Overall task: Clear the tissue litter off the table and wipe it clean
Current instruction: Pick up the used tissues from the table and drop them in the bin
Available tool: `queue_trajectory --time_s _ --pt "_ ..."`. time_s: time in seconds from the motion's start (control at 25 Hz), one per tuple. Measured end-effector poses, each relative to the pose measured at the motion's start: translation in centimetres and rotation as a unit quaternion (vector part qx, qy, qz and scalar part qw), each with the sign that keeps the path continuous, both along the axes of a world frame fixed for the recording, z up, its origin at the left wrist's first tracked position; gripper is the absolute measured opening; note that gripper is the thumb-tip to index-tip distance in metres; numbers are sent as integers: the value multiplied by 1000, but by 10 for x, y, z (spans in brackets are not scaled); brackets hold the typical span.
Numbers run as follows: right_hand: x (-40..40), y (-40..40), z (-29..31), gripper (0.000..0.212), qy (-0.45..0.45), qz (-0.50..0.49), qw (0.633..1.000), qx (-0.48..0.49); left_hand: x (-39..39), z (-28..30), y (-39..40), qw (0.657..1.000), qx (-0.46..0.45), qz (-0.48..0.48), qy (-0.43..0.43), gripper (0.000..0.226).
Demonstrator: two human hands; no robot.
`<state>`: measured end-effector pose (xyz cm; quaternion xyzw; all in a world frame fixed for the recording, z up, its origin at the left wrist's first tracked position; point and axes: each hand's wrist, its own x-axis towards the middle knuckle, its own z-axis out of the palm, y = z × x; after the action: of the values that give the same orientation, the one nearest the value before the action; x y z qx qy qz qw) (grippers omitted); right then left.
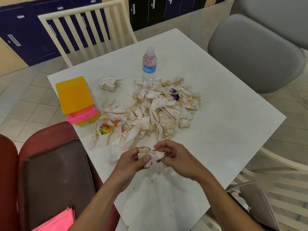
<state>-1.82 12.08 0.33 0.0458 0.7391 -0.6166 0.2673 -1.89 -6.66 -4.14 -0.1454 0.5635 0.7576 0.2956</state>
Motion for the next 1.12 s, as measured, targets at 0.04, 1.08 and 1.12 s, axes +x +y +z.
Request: queue_trajectory --time_s 0.04,1.08,1.12 --pt "-10 2 -6 35 14 -15 999 43 0 -2 -1 1000 -18 19 -3 28" --pt "23 87 15 5 39 -300 950 -72 37 26 78 994 -70 83 15 17" --pt "40 103 9 5 23 -313 948 -59 44 27 89 995 -71 68 21 18"
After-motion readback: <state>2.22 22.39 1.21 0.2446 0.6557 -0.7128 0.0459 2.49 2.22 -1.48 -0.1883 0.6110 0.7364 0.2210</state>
